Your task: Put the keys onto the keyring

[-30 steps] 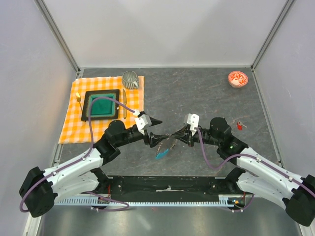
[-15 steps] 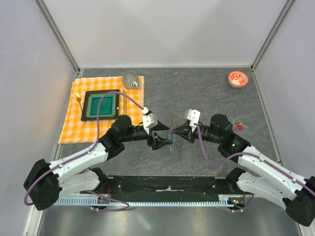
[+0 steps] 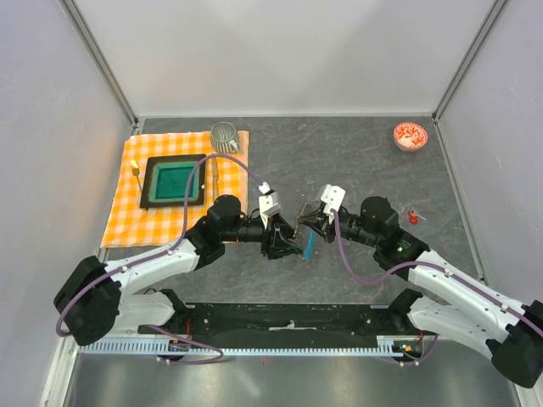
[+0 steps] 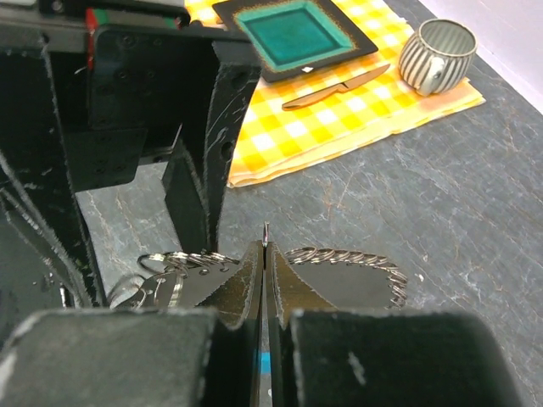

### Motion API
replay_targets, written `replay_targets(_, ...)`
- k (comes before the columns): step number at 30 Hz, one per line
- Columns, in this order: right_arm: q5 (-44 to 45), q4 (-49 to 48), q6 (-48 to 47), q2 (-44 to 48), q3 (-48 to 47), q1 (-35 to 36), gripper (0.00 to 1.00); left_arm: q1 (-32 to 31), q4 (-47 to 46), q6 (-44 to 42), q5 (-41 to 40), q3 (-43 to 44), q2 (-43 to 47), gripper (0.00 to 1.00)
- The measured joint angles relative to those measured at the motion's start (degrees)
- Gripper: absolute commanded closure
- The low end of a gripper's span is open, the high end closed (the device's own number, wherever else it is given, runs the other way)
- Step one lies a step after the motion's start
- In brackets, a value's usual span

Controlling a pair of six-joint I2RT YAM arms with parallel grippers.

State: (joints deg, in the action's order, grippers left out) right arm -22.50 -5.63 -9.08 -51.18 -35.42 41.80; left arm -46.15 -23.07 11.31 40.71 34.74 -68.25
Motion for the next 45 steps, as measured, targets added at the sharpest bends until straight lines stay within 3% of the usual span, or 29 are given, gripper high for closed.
replay_targets(16, -1.20, -8.20, 2.82, -3.98, 10.84, 0.00, 0.94, -2.73, -13.73, 2.82, -0.96, -11.28, -9.60, 0.46)
replay_targets(22, -3.43, -9.40, 1.95, -4.04, 11.41, 0.00, 0.93, -2.86, -13.88, 2.54, -3.23, -13.46, -7.32, 0.43)
replay_targets(30, -5.38, -9.31, 0.83, -4.04, 11.41, 0.00, 0.92, -2.78, -14.78, -4.46, -12.83, -15.17, 5.44, 0.41)
replay_targets(34, -6.29, -9.25, 0.68, -4.04, 11.41, 0.00, 0.93, -2.45, -16.63, -9.33, -15.37, -17.05, 4.96, 0.44)
replay_targets(39, -7.32, -9.11, 0.63, -4.00, 11.41, 0.09, 0.92, -1.55, -17.90, -13.38, -15.61, -17.00, 1.79, 0.54)
replay_targets(45, -8.39, -9.03, 0.42, -4.02, 11.41, 0.11, 0.93, 0.63, -21.59, -15.82, -12.87, -17.03, 0.24, 0.55)
